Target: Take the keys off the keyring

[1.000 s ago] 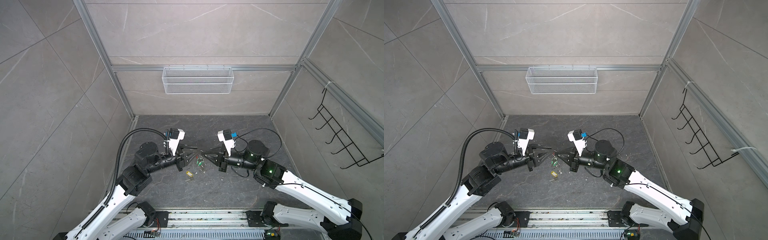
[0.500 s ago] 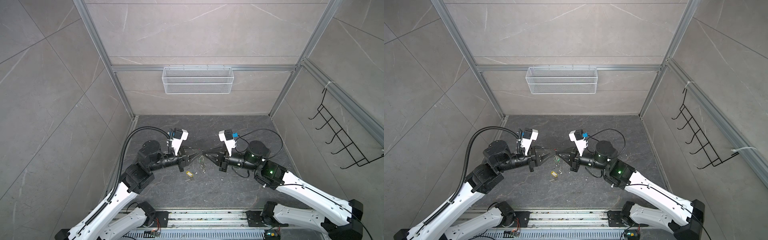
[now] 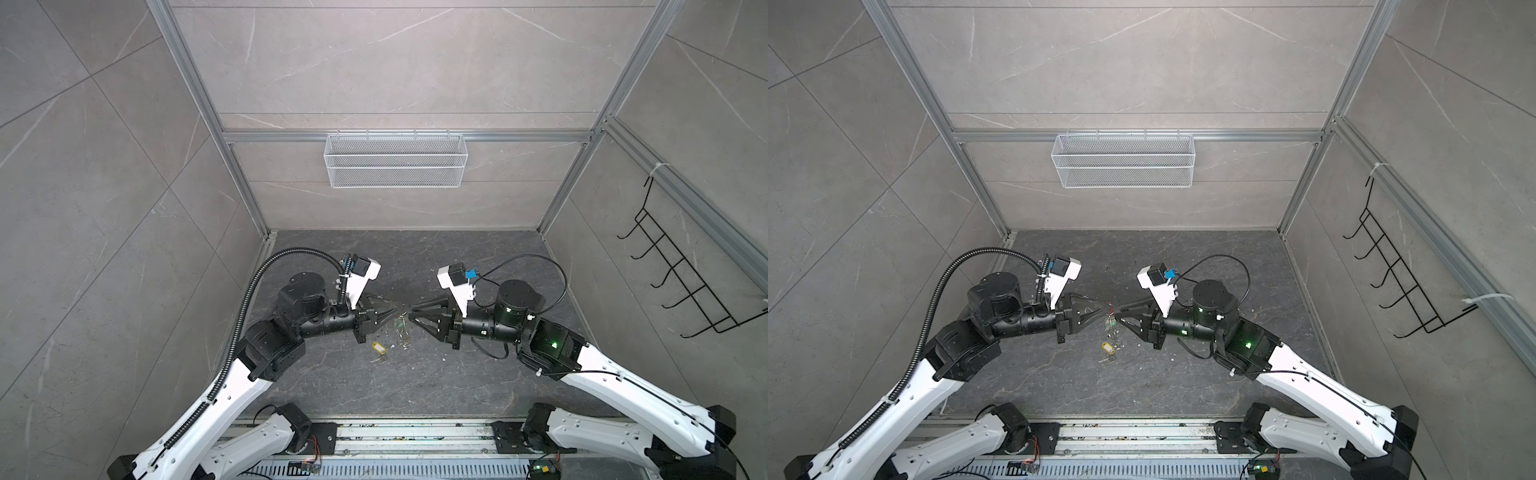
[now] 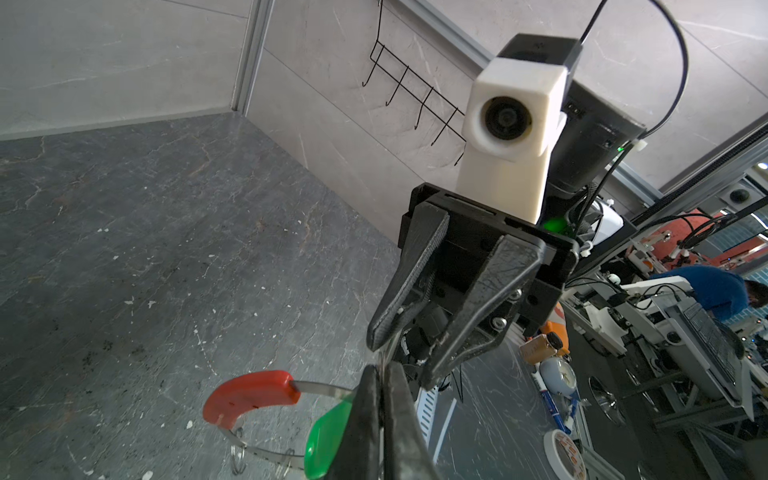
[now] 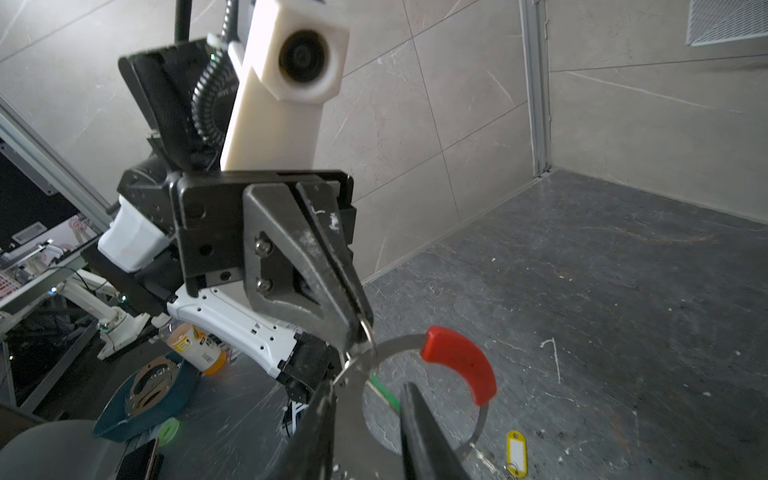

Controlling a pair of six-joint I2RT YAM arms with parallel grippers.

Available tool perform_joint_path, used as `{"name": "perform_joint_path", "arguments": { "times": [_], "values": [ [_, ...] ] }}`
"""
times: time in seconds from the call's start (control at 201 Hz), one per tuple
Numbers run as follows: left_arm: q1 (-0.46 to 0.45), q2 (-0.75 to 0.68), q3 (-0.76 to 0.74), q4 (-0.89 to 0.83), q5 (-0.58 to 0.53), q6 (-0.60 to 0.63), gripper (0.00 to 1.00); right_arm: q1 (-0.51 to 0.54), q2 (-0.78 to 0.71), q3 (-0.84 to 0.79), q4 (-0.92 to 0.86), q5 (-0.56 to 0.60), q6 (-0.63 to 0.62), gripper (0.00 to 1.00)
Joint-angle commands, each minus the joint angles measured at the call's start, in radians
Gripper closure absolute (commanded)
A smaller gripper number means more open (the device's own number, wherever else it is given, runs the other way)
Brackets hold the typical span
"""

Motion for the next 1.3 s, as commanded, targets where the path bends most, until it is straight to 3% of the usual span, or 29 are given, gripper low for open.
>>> {"name": "perform_joint_path", "arguments": {
  "times": [0.0, 0.294, 0.787, 0.936, 1.155, 1.265, 1.3],
  "values": [
    [0.004, 0.018, 0.077, -0.103, 0.038, 0.057, 1.0, 0.0, 0.0, 0.055, -0.124, -0.071, -0.078, 0.68],
    [0.004, 0.069, 0.167, -0.239, 0.088, 0.108, 1.0, -0.019, 0.04, 0.097, -0.152, -0.196, -0.138, 0.67],
    [0.004, 0.074, 0.186, -0.245, 0.113, 0.109, 1.0, -0.086, 0.124, 0.121, -0.03, -0.351, -0.053, 0.69],
    [0.004, 0.076, 0.191, -0.247, 0.118, 0.108, 1.0, -0.089, 0.147, 0.13, -0.017, -0.369, -0.041, 0.76],
    [0.004, 0.082, 0.192, -0.242, 0.115, 0.103, 1.0, -0.09, 0.158, 0.126, 0.008, -0.394, -0.021, 1.0],
    [0.004, 0.076, 0.182, -0.215, 0.079, 0.081, 1.0, -0.089, 0.153, 0.109, 0.052, -0.392, 0.009, 1.0],
    [0.004, 0.068, 0.176, -0.204, 0.062, 0.075, 0.92, -0.089, 0.144, 0.092, 0.082, -0.378, 0.028, 1.0]
  ]
}}
